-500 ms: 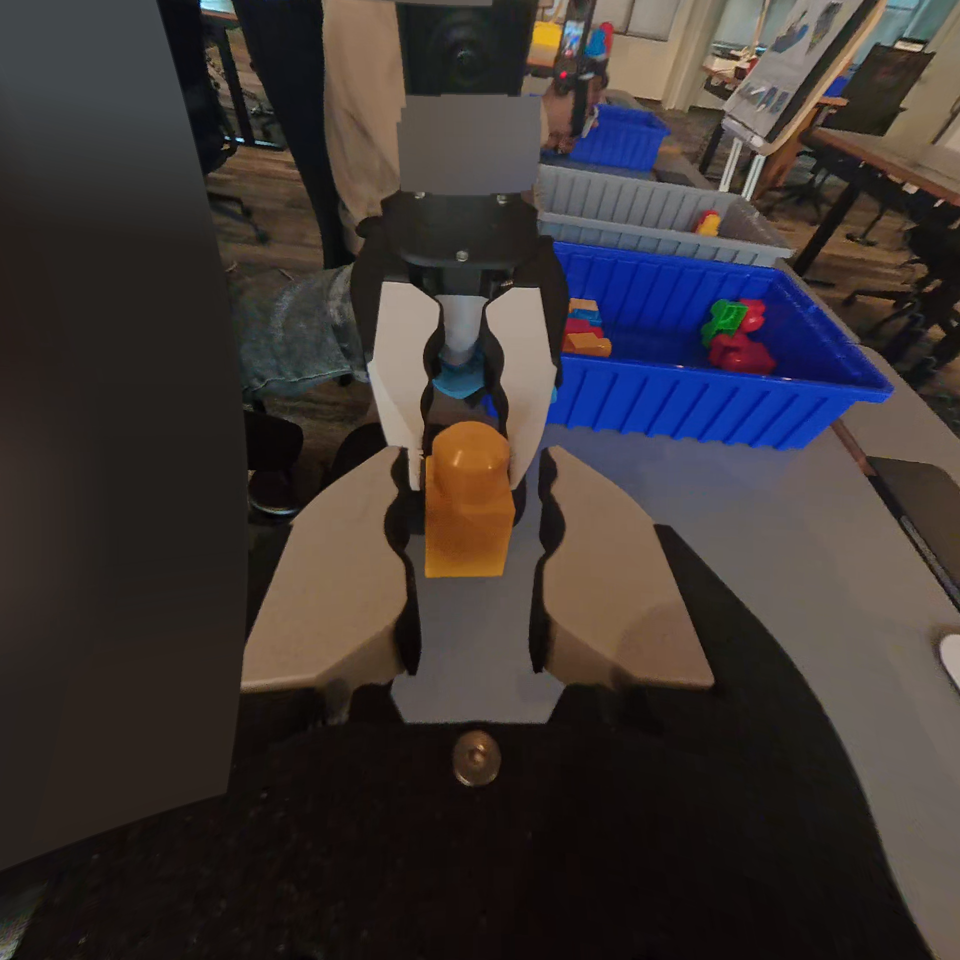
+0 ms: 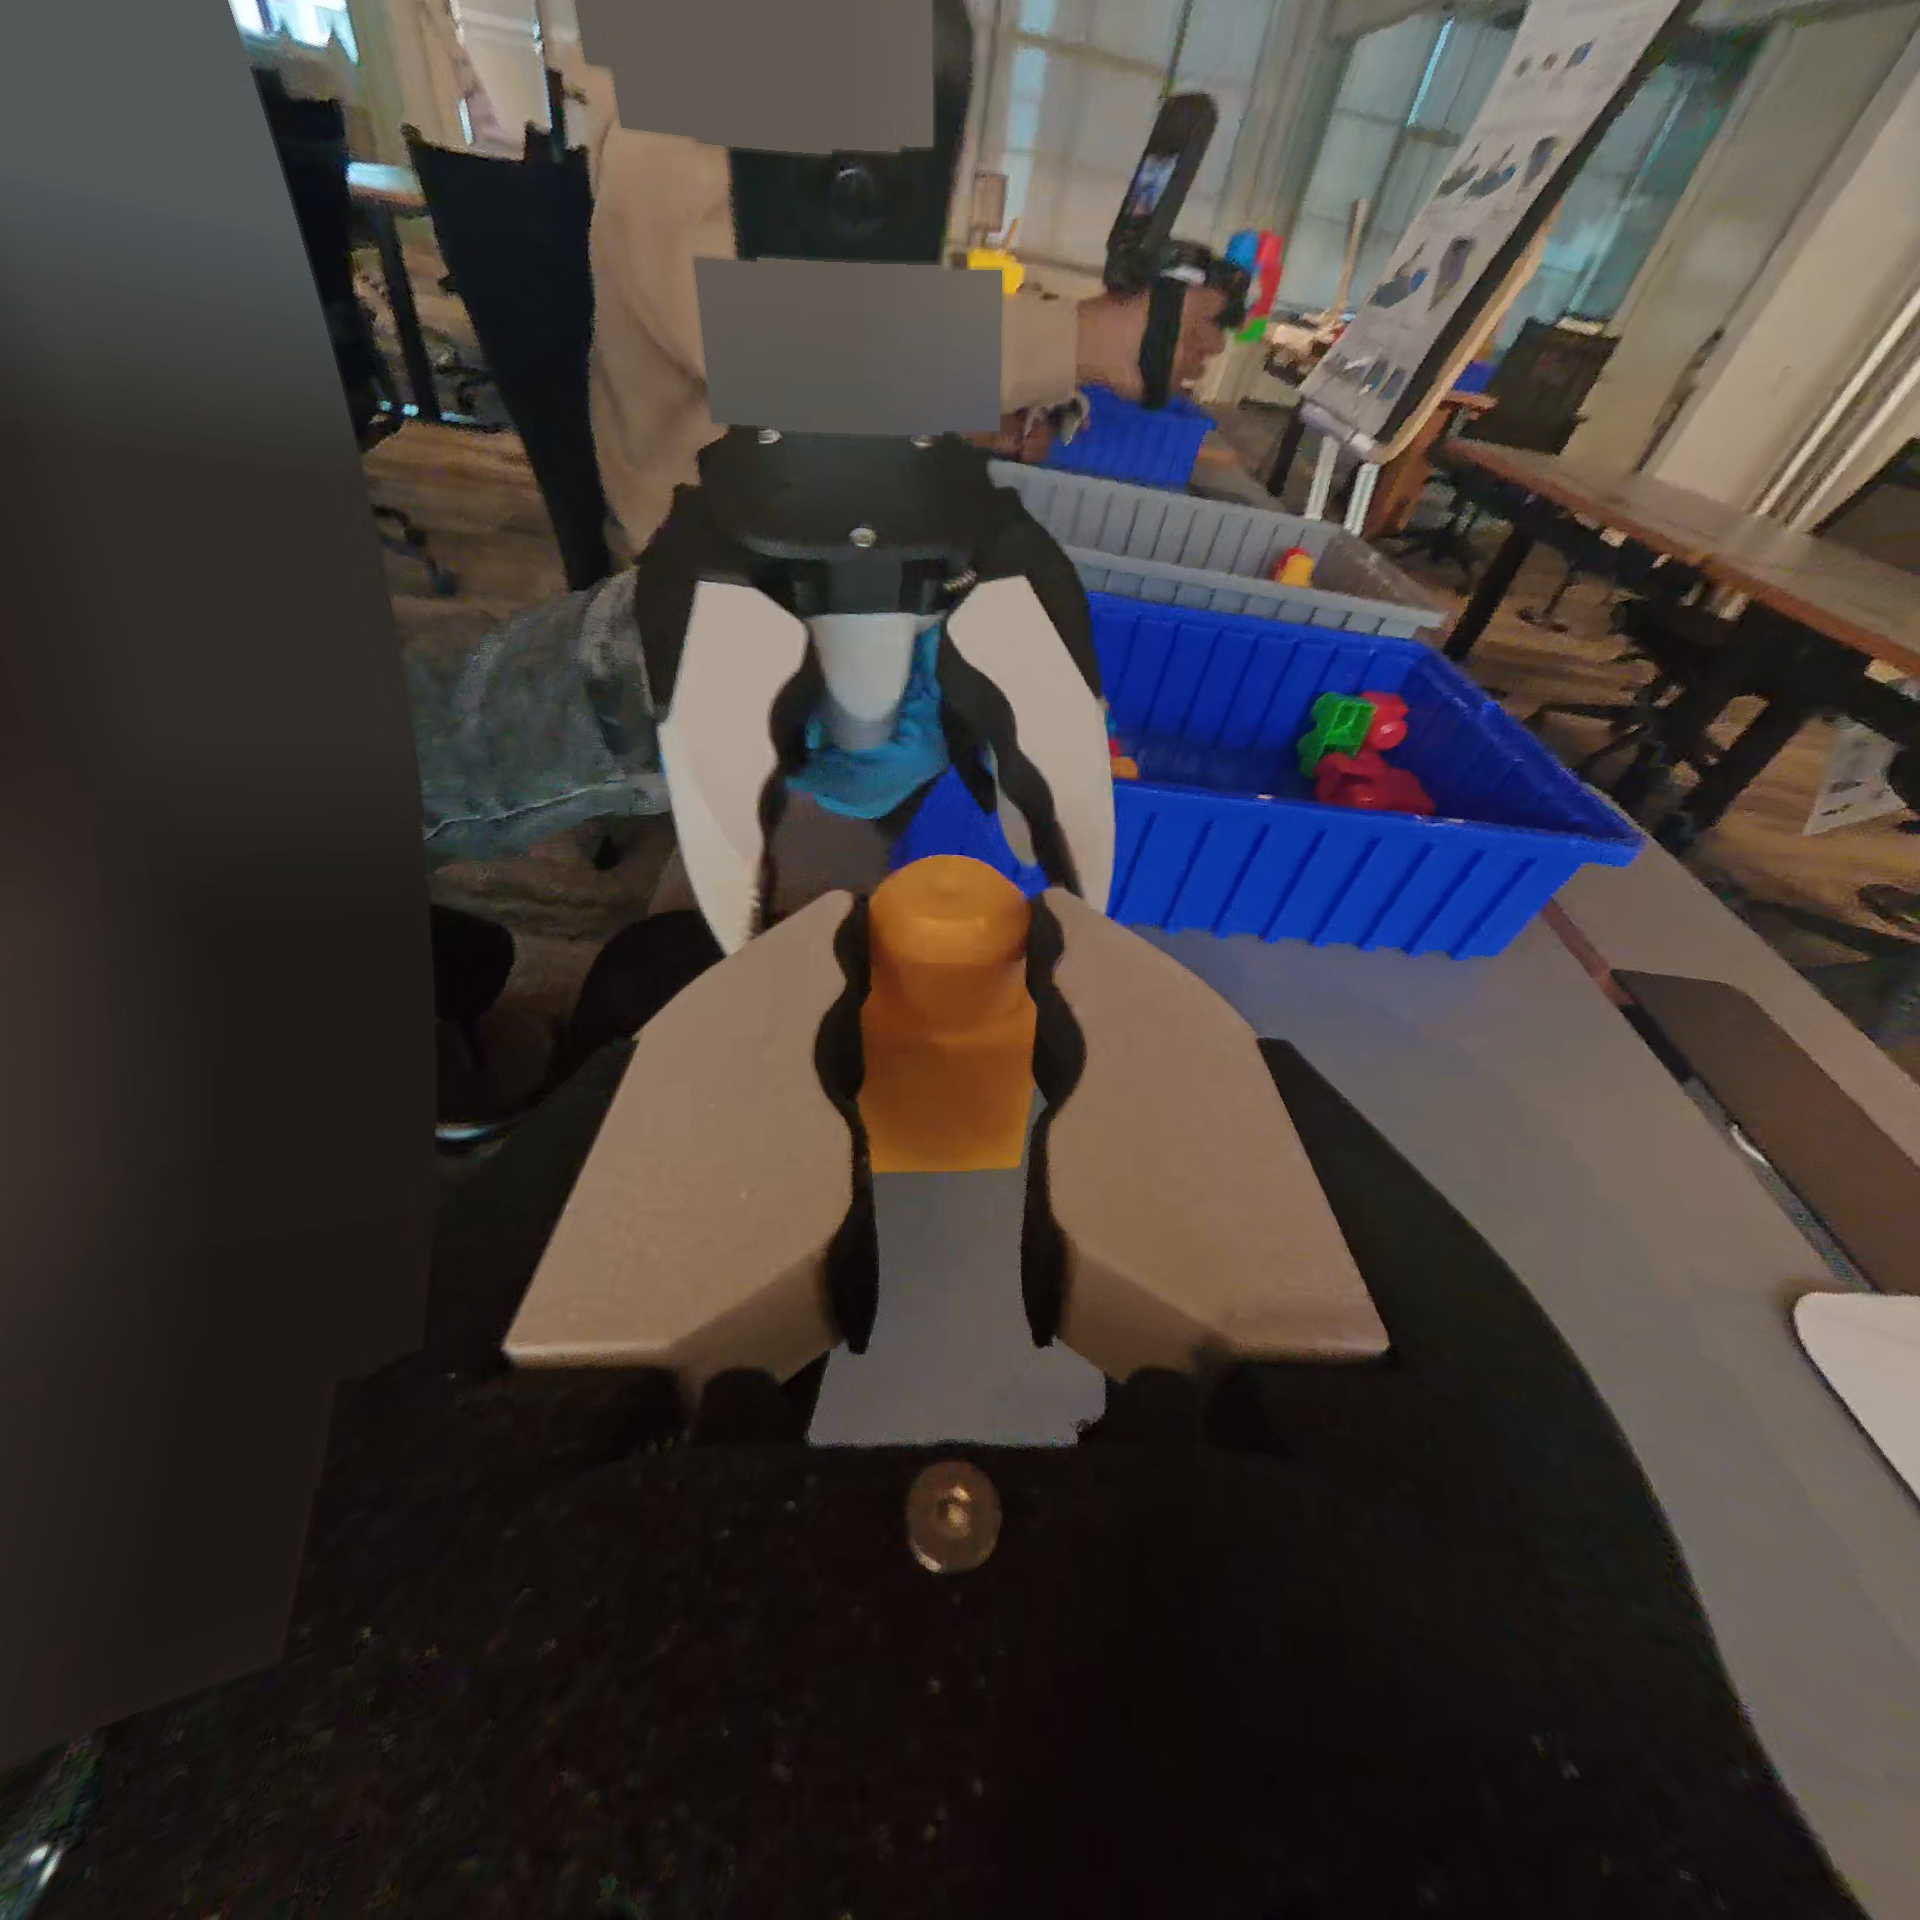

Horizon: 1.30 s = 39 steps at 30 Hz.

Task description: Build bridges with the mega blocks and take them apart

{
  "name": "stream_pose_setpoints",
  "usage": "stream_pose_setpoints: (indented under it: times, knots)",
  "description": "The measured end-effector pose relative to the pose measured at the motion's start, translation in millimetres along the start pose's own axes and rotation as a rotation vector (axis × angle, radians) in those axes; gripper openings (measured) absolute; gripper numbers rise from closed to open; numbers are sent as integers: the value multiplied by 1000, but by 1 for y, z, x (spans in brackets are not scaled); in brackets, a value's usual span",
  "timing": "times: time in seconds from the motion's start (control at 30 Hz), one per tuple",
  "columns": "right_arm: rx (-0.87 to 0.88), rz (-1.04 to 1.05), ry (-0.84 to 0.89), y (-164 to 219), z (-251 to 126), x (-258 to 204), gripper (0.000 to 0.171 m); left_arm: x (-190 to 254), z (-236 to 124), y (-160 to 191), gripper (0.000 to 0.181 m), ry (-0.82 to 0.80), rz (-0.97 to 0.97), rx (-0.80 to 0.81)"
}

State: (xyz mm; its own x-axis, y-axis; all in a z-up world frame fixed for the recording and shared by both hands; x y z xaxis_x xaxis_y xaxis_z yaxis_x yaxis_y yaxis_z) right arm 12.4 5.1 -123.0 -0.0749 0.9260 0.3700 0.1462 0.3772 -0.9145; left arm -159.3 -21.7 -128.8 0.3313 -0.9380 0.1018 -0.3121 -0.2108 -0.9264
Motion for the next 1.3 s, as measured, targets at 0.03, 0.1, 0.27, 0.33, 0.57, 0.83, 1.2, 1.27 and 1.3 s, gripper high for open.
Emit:
stream_pose_setpoints:
  times: [0.03,0.1,0.27,0.33,0.57,0.83,1.2,1.27,1.3]
  knots:
    - [15,14,10,5,0,2,28,-2,-5,3,76,-51,1,-11]
    - [40,44,27,20,1,5,28,-5,-18,8,78,-140,-9,-7]
    - [-3,100,45,72,12,10,28,-4,-65,7,73,-299,-69,116]
    - [-62,103,38,90,17,12,28,-1,-84,6,67,-355,-43,161]
    - [-220,170,-28,125,37,16,28,11,-121,6,59,-438,-9,292]
    - [-291,185,-57,140,53,16,28,5,-125,17,58,-443,-30,275]
    - [-286,212,-62,145,50,16,29,3,-129,19,58,-437,-34,280]
    - [-288,212,-65,145,49,16,29,3,-130,19,57,-438,-36,278]
    - [-289,214,-66,145,49,16,29,3,-130,20,56,-432,-40,272]
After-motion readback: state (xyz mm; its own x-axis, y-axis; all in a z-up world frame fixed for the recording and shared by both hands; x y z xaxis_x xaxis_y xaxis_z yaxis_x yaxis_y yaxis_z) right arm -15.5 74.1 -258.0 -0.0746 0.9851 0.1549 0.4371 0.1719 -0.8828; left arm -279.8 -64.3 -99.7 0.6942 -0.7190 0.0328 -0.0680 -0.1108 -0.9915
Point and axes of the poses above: each gripper's, where its closed fingertips meet, z out along the fingers, y out of its underside, x = y × z across the jaws, the point moved 9 cm from there along -z, back along the fingers, and after that the axes turned 13 degrees about -z, right-handed, at the moved point
